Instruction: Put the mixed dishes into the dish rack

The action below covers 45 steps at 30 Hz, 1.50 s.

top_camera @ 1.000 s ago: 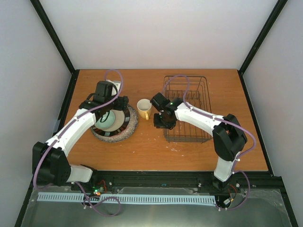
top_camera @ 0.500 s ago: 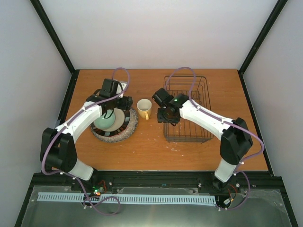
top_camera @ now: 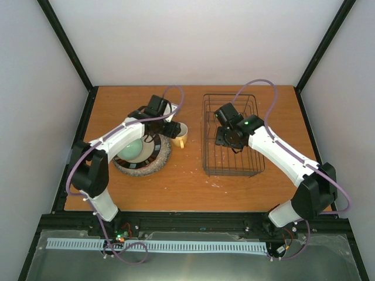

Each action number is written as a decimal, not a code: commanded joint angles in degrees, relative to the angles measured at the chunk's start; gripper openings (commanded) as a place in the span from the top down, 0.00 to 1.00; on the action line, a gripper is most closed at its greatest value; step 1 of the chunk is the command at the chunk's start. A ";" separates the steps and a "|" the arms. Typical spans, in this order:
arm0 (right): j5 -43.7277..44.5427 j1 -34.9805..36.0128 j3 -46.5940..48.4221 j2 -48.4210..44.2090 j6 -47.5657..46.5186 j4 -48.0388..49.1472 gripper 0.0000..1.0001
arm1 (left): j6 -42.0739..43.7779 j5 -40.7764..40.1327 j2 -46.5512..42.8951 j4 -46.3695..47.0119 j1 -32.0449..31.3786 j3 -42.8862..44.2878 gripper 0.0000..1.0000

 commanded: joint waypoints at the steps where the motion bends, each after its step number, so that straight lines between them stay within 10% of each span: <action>1: -0.61 -1.17 -1.68 -1.94 -0.70 0.51 0.48 | 1.52 -2.36 2.86 -3.18 -2.45 3.72 0.33; 45: -3.61 -2.73 -1.88 -0.35 -2.98 1.53 0.51 | 4.15 -9.11 11.41 -0.95 -3.25 7.12 0.48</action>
